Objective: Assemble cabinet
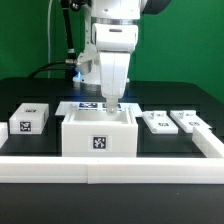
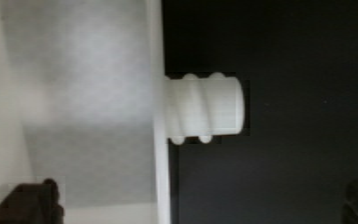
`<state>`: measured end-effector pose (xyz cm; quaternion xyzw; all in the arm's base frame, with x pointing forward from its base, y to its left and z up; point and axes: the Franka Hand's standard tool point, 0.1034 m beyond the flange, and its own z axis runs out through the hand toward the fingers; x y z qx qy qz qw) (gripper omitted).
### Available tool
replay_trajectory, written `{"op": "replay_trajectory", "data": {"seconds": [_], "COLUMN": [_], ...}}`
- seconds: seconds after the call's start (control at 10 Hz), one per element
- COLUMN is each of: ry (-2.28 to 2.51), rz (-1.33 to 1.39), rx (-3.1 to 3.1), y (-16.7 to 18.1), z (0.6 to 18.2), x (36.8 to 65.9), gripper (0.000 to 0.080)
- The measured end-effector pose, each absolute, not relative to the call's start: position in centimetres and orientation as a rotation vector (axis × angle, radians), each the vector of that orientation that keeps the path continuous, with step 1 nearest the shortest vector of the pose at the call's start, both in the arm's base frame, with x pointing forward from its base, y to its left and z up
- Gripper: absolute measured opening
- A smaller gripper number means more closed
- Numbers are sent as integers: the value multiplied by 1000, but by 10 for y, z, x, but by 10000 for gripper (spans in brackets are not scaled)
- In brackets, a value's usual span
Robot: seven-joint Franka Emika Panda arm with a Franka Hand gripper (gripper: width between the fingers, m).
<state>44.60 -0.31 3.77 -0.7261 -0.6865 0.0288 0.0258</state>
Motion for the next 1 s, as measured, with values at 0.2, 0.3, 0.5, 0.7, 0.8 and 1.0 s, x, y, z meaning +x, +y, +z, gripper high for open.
{"op": "replay_trajectory", "data": {"seconds": [0.2, 0.3, 0.5, 0.7, 0.8, 1.0], "ry": [-2103, -2101, -2100, -2100, -2100, -2100], "rz": [103, 102, 102, 102, 102, 102], "rx": [-2242, -2246, -2247, -2247, -2247, -2247], "y": [-2, -3, -3, -3, -3, -3], "z": [27, 29, 28, 28, 28, 28], "x": [443, 443, 443, 443, 443, 443], "gripper": [799, 799, 562, 386, 213, 52]}}
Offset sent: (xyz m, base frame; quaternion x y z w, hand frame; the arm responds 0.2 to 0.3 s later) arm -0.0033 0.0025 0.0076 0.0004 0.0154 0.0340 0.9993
